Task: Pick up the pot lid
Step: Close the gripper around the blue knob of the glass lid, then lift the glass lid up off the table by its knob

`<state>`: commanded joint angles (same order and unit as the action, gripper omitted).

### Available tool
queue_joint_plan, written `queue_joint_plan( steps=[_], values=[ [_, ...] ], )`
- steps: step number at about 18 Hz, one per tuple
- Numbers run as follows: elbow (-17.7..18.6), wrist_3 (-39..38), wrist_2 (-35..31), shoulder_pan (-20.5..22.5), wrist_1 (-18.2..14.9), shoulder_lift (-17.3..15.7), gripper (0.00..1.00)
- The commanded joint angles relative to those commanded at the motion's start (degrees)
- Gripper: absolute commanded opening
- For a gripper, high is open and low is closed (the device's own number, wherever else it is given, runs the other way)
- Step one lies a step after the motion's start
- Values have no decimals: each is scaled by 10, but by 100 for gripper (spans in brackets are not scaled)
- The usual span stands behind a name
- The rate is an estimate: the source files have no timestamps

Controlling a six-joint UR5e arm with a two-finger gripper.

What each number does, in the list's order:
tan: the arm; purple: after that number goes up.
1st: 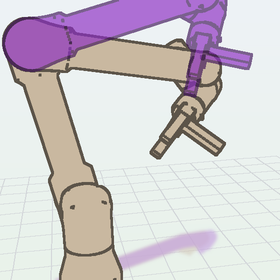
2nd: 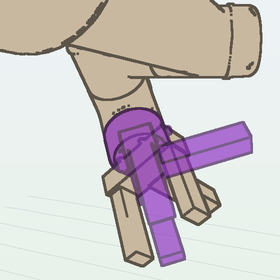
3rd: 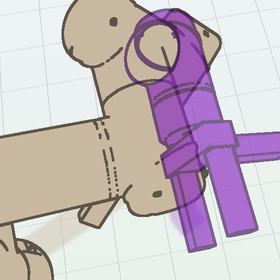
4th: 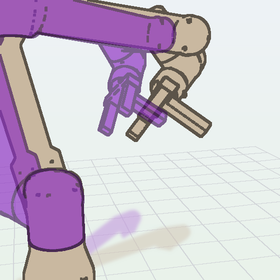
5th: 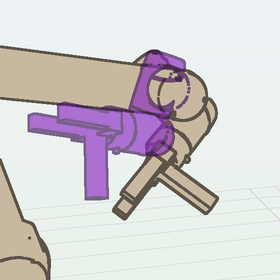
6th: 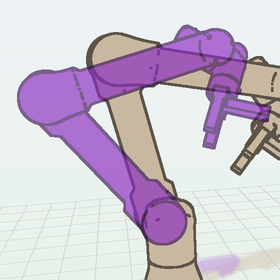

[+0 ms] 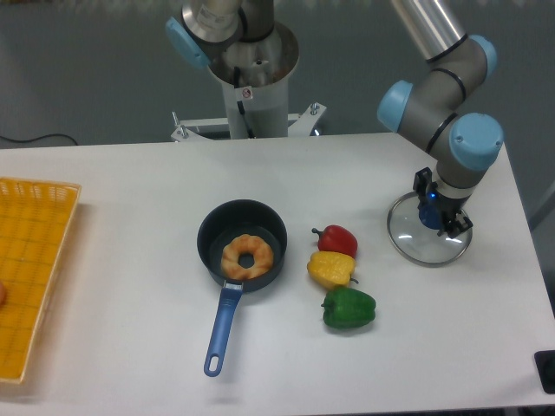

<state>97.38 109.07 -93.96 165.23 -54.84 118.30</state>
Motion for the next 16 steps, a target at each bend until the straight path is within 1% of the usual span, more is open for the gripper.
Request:
queue_joint_plan(
  steps=[4,11,13,16],
  values=[
    [0,1,-1,0,-1,-3,56],
    [-4,1,-3,0,-13,-26,56],
    [-9,-3,-4,0,-32,-33,56],
    [-11,-4,-4,0,-48,-44,56]
  ],
)
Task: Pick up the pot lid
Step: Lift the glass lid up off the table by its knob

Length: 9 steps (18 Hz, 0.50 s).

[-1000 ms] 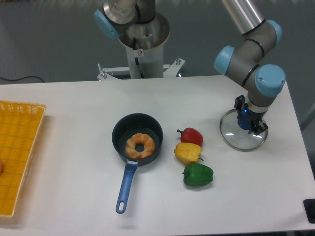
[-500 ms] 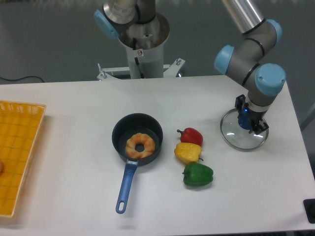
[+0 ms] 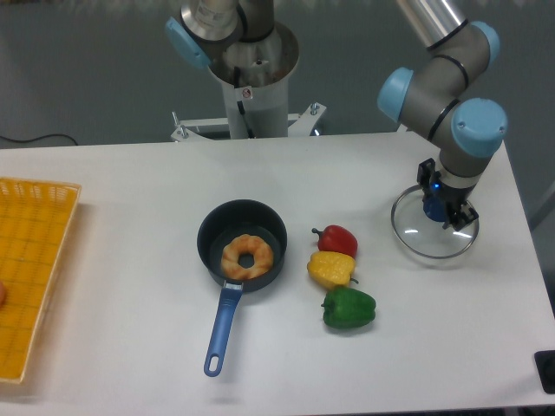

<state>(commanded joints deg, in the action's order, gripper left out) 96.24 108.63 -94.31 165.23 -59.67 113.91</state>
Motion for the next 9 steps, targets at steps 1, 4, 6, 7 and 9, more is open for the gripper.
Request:
queue_joint_plan(
  steps=[1,4,6,7,9],
  values=[
    [-2,0,0,0,-7,-3,56],
    [-13,-1,0,1,-32,-12,56],
    [-23,-1,0,1,-51,-18,56],
    [-28,-1,0,1,-60,-18,56],
    [-39,-1,0,3,-78,-25,56]
  ],
)
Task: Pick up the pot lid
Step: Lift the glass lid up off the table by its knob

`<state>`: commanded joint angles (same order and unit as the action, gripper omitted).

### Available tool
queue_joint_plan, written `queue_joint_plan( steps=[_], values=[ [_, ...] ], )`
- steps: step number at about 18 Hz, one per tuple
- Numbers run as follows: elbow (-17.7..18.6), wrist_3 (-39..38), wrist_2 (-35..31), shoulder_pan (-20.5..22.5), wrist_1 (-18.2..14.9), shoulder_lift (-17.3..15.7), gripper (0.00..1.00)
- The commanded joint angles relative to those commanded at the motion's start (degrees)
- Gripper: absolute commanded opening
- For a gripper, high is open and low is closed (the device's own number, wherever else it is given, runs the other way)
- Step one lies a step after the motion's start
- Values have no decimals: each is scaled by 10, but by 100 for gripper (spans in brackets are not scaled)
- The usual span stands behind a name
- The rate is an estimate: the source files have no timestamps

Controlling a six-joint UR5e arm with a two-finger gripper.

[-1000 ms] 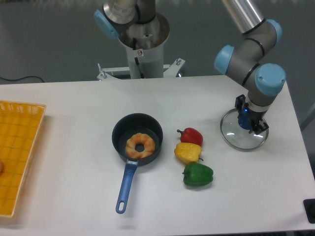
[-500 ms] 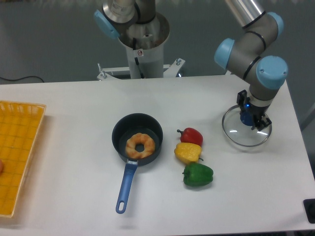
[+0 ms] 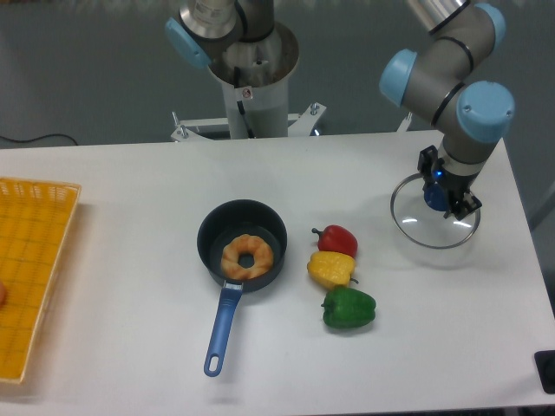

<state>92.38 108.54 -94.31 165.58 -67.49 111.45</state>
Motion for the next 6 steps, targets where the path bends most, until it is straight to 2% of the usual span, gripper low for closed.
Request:
queue_joint_plan(
  steps=[3,6],
  values=[
    [-18,0,0,-1,-23,-2,56],
    [-21,-1,0,-2,-26,-2,56]
  ],
)
